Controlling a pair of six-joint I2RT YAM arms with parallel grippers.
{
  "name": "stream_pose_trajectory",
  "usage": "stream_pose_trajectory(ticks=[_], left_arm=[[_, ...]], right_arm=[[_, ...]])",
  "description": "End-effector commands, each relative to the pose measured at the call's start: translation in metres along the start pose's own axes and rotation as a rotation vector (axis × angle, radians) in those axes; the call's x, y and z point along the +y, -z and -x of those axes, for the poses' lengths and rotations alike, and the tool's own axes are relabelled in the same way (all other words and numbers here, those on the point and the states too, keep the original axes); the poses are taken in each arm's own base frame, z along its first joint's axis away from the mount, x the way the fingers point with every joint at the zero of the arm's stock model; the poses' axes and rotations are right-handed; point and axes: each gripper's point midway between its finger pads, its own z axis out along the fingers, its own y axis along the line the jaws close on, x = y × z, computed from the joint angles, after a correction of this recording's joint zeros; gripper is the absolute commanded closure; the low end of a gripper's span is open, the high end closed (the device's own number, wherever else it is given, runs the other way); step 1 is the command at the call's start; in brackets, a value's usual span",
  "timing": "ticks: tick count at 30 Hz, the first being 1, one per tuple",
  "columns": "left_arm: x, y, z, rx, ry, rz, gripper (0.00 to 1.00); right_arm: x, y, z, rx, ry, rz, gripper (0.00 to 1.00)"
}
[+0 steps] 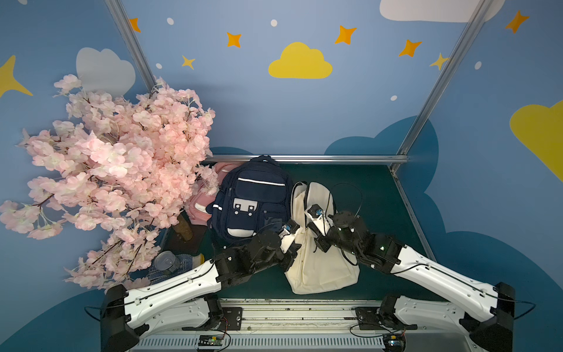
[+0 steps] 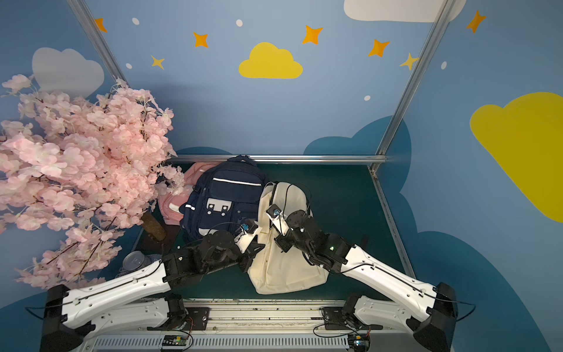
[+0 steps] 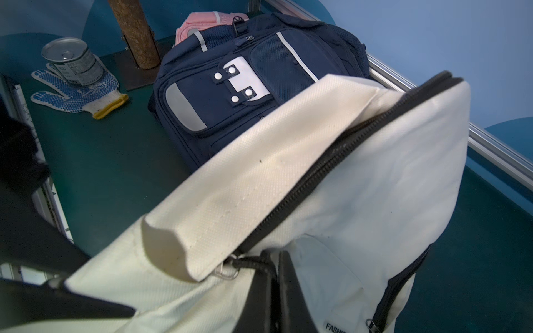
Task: Zip up the backpack
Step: Zip the zipper on the backpack.
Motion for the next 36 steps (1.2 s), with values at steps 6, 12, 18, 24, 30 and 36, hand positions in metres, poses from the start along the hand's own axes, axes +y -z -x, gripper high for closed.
stream_pose_trajectory(ticks=[6, 12, 18, 24, 30, 36], left_arm=[[-0.008, 0.003, 0.000, -0.016, -0.017, -0.051, 0.97], [-0.003, 0.003, -0.007, -0.014, -0.004, -0.027, 0.95], [0.004, 0.007, -0.006, -0.020, 0.029, -0.012, 0.79], [0.029, 0.038, 0.042, -0.165, 0.142, 0.027, 0.38], [0.046, 0.038, 0.071, -0.195, 0.181, 0.002, 0.25], [0.044, 0.014, 0.069, -0.140, 0.175, -0.034, 0.30]], right_arm=[[-0.073, 0.006, 0.056, -0.062, -0.182, -0.199, 1.00], [-0.119, 0.010, 0.076, -0.098, -0.308, -0.275, 1.00], [-0.093, 0.017, 0.110, -0.201, -0.250, -0.146, 1.00], [-0.051, 0.025, 0.130, -0.248, -0.125, -0.058, 1.00], [-0.020, 0.036, 0.141, -0.296, -0.052, 0.006, 1.00], [-0.001, 0.045, 0.149, -0.325, -0.013, 0.038, 1.00]])
